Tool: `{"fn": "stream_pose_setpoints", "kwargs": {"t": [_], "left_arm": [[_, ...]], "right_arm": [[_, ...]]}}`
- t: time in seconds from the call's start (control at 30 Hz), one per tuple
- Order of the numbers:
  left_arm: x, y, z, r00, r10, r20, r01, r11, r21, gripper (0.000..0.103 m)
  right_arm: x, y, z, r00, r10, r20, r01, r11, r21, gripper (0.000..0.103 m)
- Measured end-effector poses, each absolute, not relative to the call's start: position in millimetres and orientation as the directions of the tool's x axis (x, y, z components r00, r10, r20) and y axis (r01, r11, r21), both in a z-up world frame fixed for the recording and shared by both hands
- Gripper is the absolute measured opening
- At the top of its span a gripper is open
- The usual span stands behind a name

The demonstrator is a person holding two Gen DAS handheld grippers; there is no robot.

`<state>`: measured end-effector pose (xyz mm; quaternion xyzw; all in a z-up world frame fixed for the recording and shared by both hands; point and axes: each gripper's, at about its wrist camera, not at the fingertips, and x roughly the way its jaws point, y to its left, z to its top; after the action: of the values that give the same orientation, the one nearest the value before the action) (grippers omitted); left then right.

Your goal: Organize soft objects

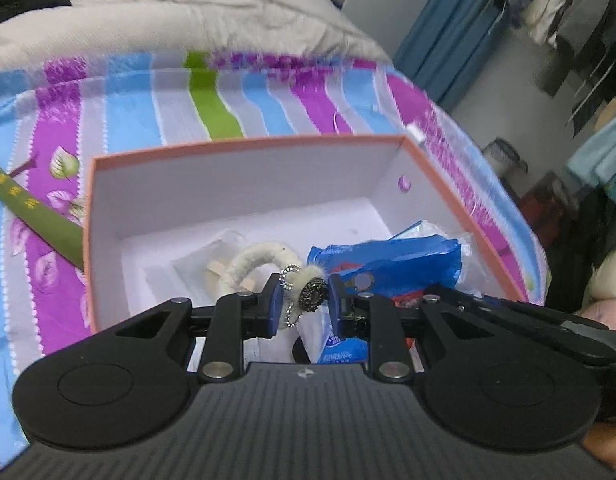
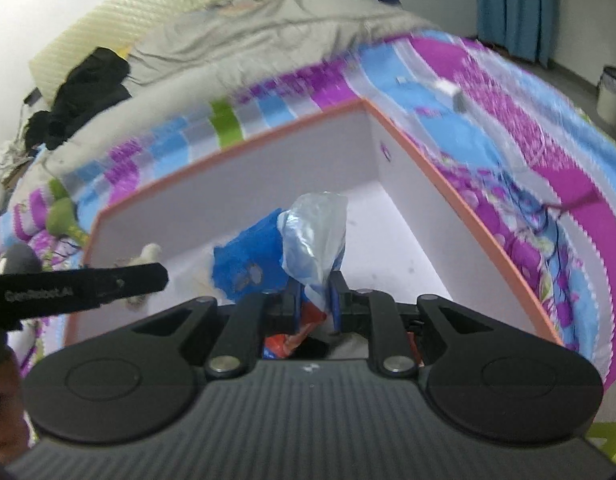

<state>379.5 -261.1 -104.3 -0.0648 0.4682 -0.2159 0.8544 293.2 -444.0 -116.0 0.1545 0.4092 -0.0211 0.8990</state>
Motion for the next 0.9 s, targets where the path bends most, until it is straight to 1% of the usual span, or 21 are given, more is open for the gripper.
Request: {"fn": "stream_pose_setpoints", "kwargs": {"t": [0.13, 0.27, 0.33, 0.37, 0.4, 0.43, 0.47, 0.5, 0.57, 0.73, 0.9], "left_arm": [[388, -269, -120, 0.438, -0.415, -0.797, 0.305, 0.903, -0.303, 0.026], [387, -274, -124, 0.425, -0.408, -0.808, 0.301, 0.905, -0.299, 0.027], [381, -273, -120, 0.43, -0.409, -0.805, 0.306, 0.905, -0.296, 0.036], [379, -273, -117, 0.431, -0.405, -0.807, 0.312, 0.905, -0.288, 0.044], [376, -273, -113, 0.436, -0.401, -0.806, 0.318, 0.906, -0.279, 0.047], [373, -273, -106, 0.447, -0.396, -0.802, 0.327, 0.907, -0.265, 0.047], [369, -272, -99, 0.455, -0.397, -0.797, 0.336, 0.905, -0.26, 0.049], [366, -271, -91, 0.465, -0.402, -0.789, 0.344, 0.903, -0.258, 0.052], [359, -268, -75, 0.487, -0.401, -0.776, 0.348, 0.904, -0.249, 0.054], [336, -255, -33, 0.544, -0.395, -0.741, 0.36, 0.907, -0.22, 0.054], [307, -235, 5, 0.587, -0.404, -0.702, 0.356, 0.907, -0.225, 0.054]], "right_arm": [[294, -449, -130, 0.64, 0.094, -0.763, 0.177, 0.948, 0.265, 0.019], [293, -450, -131, 0.635, 0.101, -0.766, 0.175, 0.947, 0.27, 0.019], [293, -451, -127, 0.634, 0.105, -0.766, 0.169, 0.948, 0.269, 0.022], [292, -451, -125, 0.632, 0.106, -0.768, 0.169, 0.948, 0.27, 0.027], [293, -452, -123, 0.627, 0.111, -0.771, 0.167, 0.948, 0.273, 0.044], [292, -453, -121, 0.625, 0.114, -0.772, 0.165, 0.948, 0.274, 0.054], [290, -453, -117, 0.63, 0.115, -0.768, 0.162, 0.948, 0.275, 0.07], [287, -453, -112, 0.64, 0.117, -0.759, 0.158, 0.947, 0.279, 0.071], [280, -453, -104, 0.654, 0.108, -0.749, 0.16, 0.948, 0.276, 0.07], [258, -453, -70, 0.704, 0.076, -0.706, 0.173, 0.946, 0.274, 0.07], [230, -443, -23, 0.771, 0.053, -0.635, 0.154, 0.951, 0.267, 0.07]]}}
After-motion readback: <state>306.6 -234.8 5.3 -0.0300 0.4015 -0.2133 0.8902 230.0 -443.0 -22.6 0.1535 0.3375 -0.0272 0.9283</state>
